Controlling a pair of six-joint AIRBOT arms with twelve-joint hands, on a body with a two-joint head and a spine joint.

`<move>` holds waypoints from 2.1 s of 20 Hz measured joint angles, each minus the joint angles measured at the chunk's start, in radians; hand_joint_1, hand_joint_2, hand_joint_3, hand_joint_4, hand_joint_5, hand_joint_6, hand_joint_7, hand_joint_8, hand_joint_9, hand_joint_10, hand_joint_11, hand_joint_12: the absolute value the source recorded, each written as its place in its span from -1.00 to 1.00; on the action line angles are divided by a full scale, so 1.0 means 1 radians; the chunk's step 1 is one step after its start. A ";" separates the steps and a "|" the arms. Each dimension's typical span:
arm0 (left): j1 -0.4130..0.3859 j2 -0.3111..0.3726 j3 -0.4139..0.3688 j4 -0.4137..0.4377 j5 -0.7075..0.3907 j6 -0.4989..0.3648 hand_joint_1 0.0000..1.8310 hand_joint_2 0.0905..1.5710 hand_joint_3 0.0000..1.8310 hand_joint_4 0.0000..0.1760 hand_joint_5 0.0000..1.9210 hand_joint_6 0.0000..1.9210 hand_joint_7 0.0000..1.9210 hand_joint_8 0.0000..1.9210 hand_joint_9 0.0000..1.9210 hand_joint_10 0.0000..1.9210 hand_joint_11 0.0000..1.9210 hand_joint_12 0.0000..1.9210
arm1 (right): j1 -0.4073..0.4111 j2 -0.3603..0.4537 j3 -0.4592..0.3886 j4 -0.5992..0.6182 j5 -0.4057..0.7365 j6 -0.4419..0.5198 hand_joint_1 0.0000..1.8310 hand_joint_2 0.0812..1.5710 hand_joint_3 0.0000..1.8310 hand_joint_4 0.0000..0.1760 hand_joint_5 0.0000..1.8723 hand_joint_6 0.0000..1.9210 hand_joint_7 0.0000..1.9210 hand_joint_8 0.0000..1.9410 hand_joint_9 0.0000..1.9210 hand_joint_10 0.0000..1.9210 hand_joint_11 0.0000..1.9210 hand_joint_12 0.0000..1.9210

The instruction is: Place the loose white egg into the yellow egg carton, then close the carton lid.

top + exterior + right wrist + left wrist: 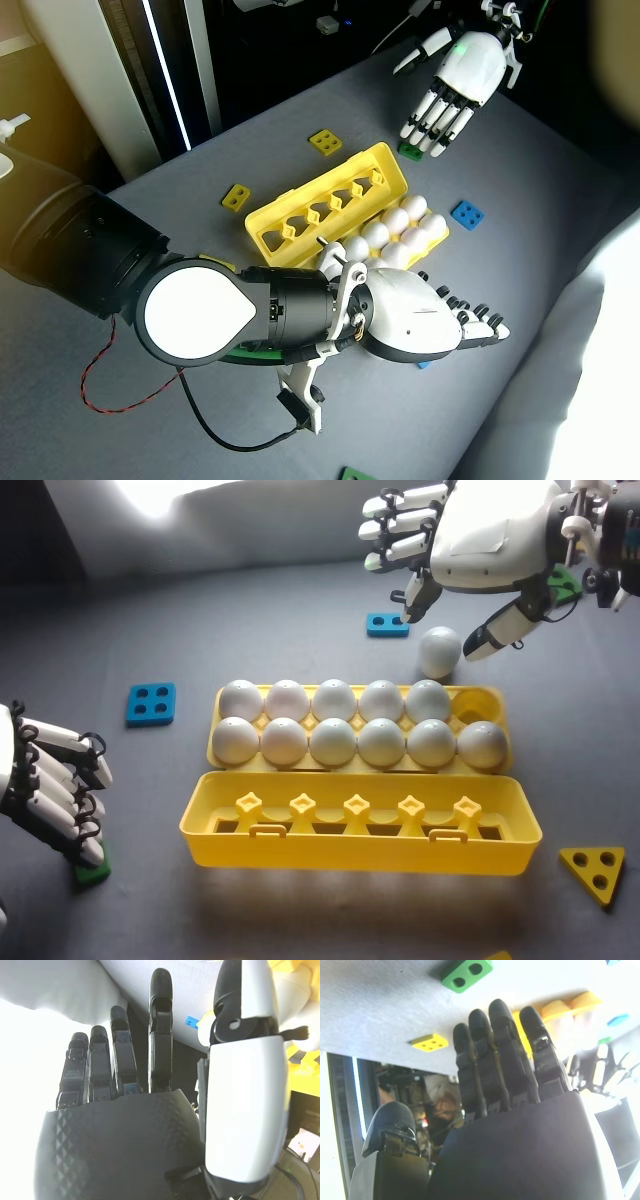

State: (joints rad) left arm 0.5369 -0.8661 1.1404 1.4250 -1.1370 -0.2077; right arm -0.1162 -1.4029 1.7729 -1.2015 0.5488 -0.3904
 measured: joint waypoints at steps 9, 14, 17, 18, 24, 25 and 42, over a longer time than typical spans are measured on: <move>-0.002 -0.001 0.000 -0.002 0.000 0.000 -1.00 0.47 -1.00 -1.00 -0.41 -1.00 -0.39 -1.00 -0.47 -0.99 -1.00 -0.24 | -0.015 -0.027 0.029 -0.002 0.004 -0.032 0.00 0.09 -1.00 0.36 -0.07 -1.00 -0.68 -0.99 -0.93 -1.00 -1.00 -1.00; -0.001 -0.001 0.000 0.000 0.000 0.000 -1.00 0.47 -1.00 -1.00 -0.43 -1.00 -0.41 -1.00 -0.49 -1.00 -1.00 -0.26 | -0.031 -0.029 0.040 0.000 0.007 -0.033 -0.05 0.11 -0.99 0.93 -0.10 -1.00 -0.70 -1.00 -0.96 -1.00 -1.00 -1.00; -0.001 -0.001 0.000 0.000 0.000 0.000 -1.00 0.47 -1.00 -1.00 -0.42 -1.00 -0.40 -1.00 -0.48 -1.00 -1.00 -0.25 | -0.037 -0.029 0.040 0.001 0.008 -0.033 -0.02 0.10 -1.00 0.62 -0.07 -0.99 -0.70 -1.00 -0.94 -1.00 -1.00 -1.00; -0.001 -0.001 0.000 0.000 0.001 0.000 -1.00 0.47 -1.00 -1.00 -0.42 -1.00 -0.40 -1.00 -0.48 -1.00 -1.00 -0.25 | -0.037 -0.029 0.040 0.002 0.008 -0.033 -0.02 0.09 -1.00 0.62 -0.07 -0.99 -0.71 -1.00 -0.94 -1.00 -1.00 -1.00; -0.001 -0.001 0.000 0.000 0.001 0.000 -1.00 0.48 -1.00 -1.00 -0.43 -1.00 -0.40 -1.00 -0.48 -1.00 -1.00 -0.26 | -0.049 -0.029 0.040 0.023 0.011 -0.034 -0.04 0.10 -1.00 0.70 -0.10 -0.99 -0.73 -1.00 -0.96 -1.00 -1.00 -1.00; -0.001 -0.001 0.000 0.000 0.001 0.000 -1.00 0.47 -1.00 -1.00 -0.43 -1.00 -0.40 -1.00 -0.49 -1.00 -1.00 -0.26 | -0.051 -0.029 0.040 0.030 0.011 -0.034 -0.03 0.10 -1.00 0.71 -0.08 -0.99 -0.72 -1.00 -0.95 -1.00 -1.00 -1.00; -0.003 -0.001 -0.001 0.002 0.003 -0.004 -1.00 0.46 -1.00 -1.00 -0.42 -1.00 -0.39 -1.00 -0.46 -1.00 -1.00 -0.21 | -0.064 -0.017 0.061 0.045 0.023 -0.049 -0.05 0.09 -1.00 0.82 -0.10 -0.99 -0.73 -0.99 -0.94 -0.99 -1.00 -1.00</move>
State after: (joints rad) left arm 0.5335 -0.8669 1.1393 1.4265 -1.1343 -0.2119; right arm -0.1799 -1.4200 1.8343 -1.1568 0.5716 -0.4397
